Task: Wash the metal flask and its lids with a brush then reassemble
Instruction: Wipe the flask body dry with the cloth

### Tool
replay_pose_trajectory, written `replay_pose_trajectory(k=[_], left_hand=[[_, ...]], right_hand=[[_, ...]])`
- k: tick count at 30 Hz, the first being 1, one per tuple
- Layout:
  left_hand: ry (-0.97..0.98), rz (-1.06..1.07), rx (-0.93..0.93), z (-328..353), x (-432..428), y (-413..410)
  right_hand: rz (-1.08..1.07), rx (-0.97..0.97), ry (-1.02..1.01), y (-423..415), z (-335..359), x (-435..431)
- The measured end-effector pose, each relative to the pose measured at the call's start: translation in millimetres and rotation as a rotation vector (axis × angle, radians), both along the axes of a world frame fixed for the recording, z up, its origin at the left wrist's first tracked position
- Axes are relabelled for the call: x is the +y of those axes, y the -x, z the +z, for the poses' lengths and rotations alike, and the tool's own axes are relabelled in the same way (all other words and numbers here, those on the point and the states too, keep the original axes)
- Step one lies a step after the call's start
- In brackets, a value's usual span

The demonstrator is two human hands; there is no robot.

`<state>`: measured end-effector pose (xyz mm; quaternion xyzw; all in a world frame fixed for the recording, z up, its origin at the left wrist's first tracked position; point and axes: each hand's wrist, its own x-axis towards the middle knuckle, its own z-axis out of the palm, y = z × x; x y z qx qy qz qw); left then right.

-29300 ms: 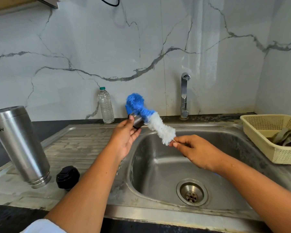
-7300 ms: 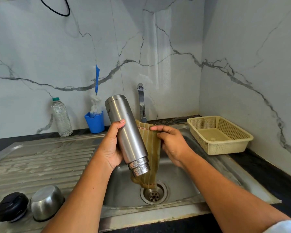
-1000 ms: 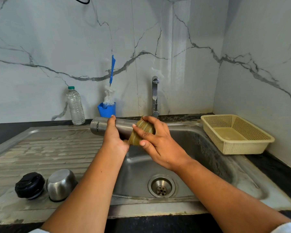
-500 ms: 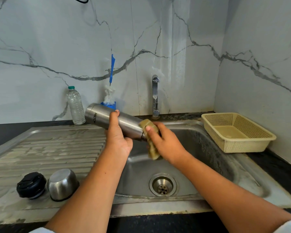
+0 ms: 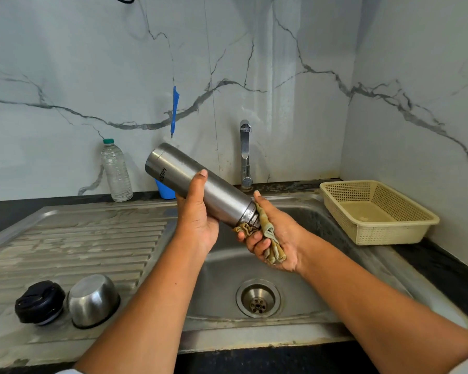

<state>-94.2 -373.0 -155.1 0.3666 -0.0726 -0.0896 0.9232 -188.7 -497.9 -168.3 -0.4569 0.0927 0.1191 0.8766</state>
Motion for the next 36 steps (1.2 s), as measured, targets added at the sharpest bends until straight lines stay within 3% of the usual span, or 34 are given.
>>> replay_pose_trajectory(k=[6, 11, 15, 17, 22, 28, 30, 33, 36], left_hand=[[0.032, 0.082, 0.137, -4.8, -0.1, -14.7], [-0.005, 0.079, 0.312, -9.4, 5.0, -19.7], [0.011, 0.047, 0.423, -10.5, 11.3, -14.7], [0.019, 0.058, 0.41, -7.4, 12.3, -12.2], [0.04, 0.125, 0.31, -5.5, 10.9, -16.0], [0.033, 0.248, 0.148, -0.2, 2.6, -12.3], [0.023, 0.24, 0.08, 0.4, -0.4, -8.6], [-0.028, 0.259, -0.001, 0.7, -4.3, -3.1], [-0.099, 0.32, -0.1, 1.8, -6.1, 2.8]], right_hand=[[-0.408, -0.366, 0.928, -1.3, -5.0, 12.3], [-0.285, -0.646, 1.6, -5.6, -14.7, -2.3], [-0.305, -0.812, 1.922, -4.6, -12.6, -2.7], [-0.334, -0.786, 1.858, -4.4, -12.5, 0.1], [-0.425, -0.607, 1.44, -9.4, -15.6, 11.8], [-0.297, -0.259, 0.505, -9.4, -13.4, 23.2], [-0.263, -0.119, 0.295, -7.5, -9.8, 19.4], [-0.186, 0.036, 0.187, -2.4, -1.7, 11.9], [-0.178, 0.063, 0.229, 0.6, 1.7, 7.7]])
